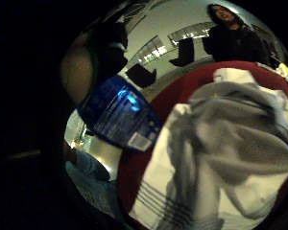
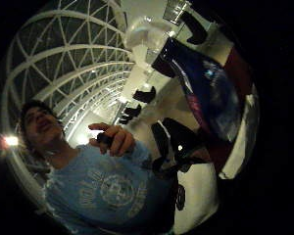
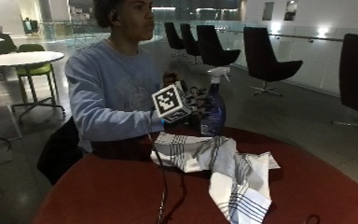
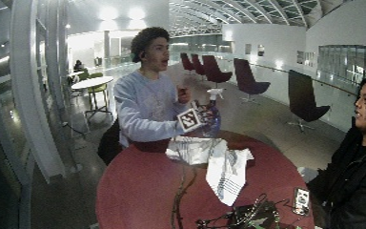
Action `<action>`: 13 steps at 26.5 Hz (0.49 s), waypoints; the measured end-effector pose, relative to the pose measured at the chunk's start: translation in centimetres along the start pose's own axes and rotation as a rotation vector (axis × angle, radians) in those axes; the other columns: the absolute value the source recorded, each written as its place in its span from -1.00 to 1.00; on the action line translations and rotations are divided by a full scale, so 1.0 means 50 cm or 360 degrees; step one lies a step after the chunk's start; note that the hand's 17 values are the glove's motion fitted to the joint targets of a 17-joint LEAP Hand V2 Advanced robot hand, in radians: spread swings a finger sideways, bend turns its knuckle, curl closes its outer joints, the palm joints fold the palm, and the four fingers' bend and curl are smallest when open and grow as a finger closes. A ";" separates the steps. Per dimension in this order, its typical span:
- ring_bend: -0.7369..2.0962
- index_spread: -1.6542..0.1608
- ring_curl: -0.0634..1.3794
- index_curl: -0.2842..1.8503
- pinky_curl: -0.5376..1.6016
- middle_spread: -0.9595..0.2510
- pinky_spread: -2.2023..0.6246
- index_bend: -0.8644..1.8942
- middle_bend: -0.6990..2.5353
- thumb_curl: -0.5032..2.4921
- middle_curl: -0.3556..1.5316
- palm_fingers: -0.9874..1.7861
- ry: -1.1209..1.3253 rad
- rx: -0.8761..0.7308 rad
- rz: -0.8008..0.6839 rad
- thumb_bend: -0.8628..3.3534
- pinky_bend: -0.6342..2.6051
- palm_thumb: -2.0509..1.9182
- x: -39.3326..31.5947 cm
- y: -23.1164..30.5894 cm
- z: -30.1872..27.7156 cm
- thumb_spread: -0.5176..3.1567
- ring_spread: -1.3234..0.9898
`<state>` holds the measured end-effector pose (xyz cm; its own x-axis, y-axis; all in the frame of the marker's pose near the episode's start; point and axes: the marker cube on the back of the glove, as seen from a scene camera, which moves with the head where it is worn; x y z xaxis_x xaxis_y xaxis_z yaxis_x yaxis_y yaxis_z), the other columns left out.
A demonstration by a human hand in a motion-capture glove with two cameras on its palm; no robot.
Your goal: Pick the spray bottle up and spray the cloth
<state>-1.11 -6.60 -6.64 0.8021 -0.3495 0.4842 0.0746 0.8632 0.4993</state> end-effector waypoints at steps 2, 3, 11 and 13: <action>-0.09 0.43 -0.48 -0.60 -0.19 0.60 0.74 -0.24 -0.33 -0.39 -0.19 0.04 0.0199 -0.0031 0.0073 -0.60 -0.30 0.39 0.024 0.042 -0.065 -0.18 0.20; -0.10 0.43 -0.49 -0.59 -0.20 0.59 0.73 -0.23 -0.33 -0.39 -0.19 0.07 0.0275 -0.0039 0.0114 -0.60 -0.32 0.39 0.036 0.062 -0.093 -0.18 0.20; -0.15 0.46 -0.49 -0.50 -0.21 0.55 0.73 -0.20 -0.34 -0.40 -0.19 0.15 0.0716 -0.0037 0.0392 -0.60 -0.40 0.40 0.077 0.255 -0.226 -0.16 0.19; -0.15 0.46 -0.49 -0.49 -0.21 0.55 0.73 -0.23 -0.34 -0.41 -0.19 0.14 0.0830 -0.0043 0.0455 -0.60 -0.41 0.40 0.102 0.295 -0.284 -0.16 0.19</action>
<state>12.48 9.50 -7.01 0.9773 0.1172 0.1767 -0.1775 0.9080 0.3796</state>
